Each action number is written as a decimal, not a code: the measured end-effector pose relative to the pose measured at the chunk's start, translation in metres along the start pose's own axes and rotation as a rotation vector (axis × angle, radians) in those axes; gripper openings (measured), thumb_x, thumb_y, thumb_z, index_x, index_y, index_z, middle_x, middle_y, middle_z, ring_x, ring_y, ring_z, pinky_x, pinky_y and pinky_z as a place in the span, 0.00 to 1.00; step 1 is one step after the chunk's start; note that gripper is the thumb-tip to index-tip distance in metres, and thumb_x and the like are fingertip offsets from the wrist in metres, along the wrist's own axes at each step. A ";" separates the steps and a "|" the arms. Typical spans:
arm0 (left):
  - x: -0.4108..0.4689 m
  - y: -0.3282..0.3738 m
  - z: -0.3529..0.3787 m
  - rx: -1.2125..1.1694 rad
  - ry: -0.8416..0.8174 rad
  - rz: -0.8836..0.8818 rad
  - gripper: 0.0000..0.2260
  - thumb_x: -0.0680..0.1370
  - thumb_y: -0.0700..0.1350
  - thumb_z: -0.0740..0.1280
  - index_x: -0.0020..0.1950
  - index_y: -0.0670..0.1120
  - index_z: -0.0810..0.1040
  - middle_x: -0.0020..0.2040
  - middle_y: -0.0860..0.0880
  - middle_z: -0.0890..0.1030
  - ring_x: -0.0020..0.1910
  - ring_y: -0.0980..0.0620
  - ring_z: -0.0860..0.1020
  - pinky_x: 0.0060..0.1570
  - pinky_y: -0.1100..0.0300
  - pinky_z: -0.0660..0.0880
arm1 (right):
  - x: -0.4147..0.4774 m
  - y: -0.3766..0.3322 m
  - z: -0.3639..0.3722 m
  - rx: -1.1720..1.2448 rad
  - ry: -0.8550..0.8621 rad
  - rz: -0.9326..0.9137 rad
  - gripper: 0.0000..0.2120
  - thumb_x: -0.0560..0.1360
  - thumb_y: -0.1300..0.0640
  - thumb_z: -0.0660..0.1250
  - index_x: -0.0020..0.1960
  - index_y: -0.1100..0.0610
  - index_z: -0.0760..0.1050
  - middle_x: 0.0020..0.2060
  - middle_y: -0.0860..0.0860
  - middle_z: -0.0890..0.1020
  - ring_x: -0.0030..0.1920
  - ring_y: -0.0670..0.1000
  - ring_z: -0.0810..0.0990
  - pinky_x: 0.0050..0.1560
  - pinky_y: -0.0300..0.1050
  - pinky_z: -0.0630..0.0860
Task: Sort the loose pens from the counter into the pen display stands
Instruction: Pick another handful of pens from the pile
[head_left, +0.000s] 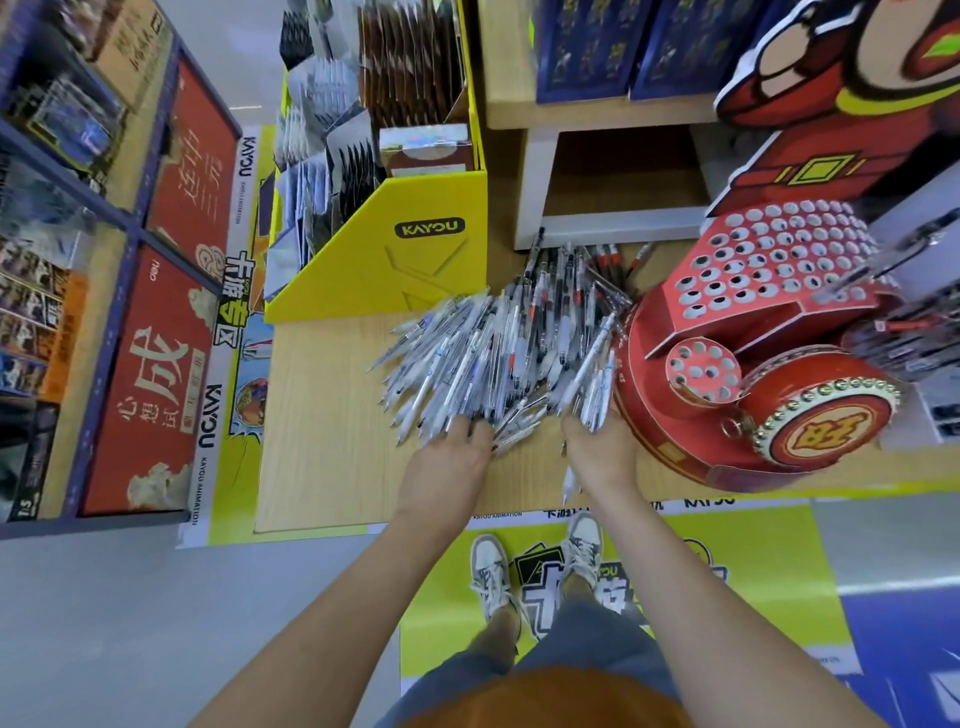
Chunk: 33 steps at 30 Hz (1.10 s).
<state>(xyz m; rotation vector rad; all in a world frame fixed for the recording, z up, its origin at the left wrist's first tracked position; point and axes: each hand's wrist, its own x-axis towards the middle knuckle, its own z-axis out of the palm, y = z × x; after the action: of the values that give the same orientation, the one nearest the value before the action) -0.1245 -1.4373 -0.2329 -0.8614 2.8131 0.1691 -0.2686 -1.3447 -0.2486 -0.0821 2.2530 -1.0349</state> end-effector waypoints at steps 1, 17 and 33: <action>0.003 0.001 -0.001 0.007 -0.008 0.017 0.25 0.46 0.31 0.77 0.38 0.43 0.74 0.32 0.45 0.75 0.19 0.46 0.72 0.20 0.65 0.54 | -0.004 0.000 0.000 0.048 -0.005 0.018 0.08 0.77 0.56 0.63 0.40 0.55 0.71 0.32 0.51 0.74 0.31 0.52 0.75 0.33 0.44 0.70; 0.010 0.007 -0.023 -0.529 -0.109 -0.109 0.09 0.73 0.46 0.68 0.37 0.45 0.70 0.34 0.45 0.80 0.34 0.45 0.79 0.34 0.55 0.72 | -0.023 0.009 -0.006 0.616 -0.152 0.271 0.12 0.79 0.48 0.65 0.45 0.56 0.70 0.27 0.49 0.68 0.25 0.48 0.68 0.32 0.46 0.63; 0.009 0.034 -0.070 -1.122 -0.351 -0.104 0.11 0.77 0.44 0.70 0.35 0.48 0.77 0.24 0.51 0.77 0.22 0.56 0.75 0.24 0.67 0.68 | -0.045 -0.026 -0.032 0.585 -0.463 0.186 0.38 0.59 0.49 0.80 0.60 0.68 0.71 0.40 0.59 0.84 0.35 0.54 0.83 0.43 0.54 0.80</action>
<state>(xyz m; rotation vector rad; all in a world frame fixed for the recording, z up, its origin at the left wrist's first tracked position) -0.1619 -1.4262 -0.1645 -0.9838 2.1710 1.7680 -0.2574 -1.3276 -0.1906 0.1242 1.4579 -1.3660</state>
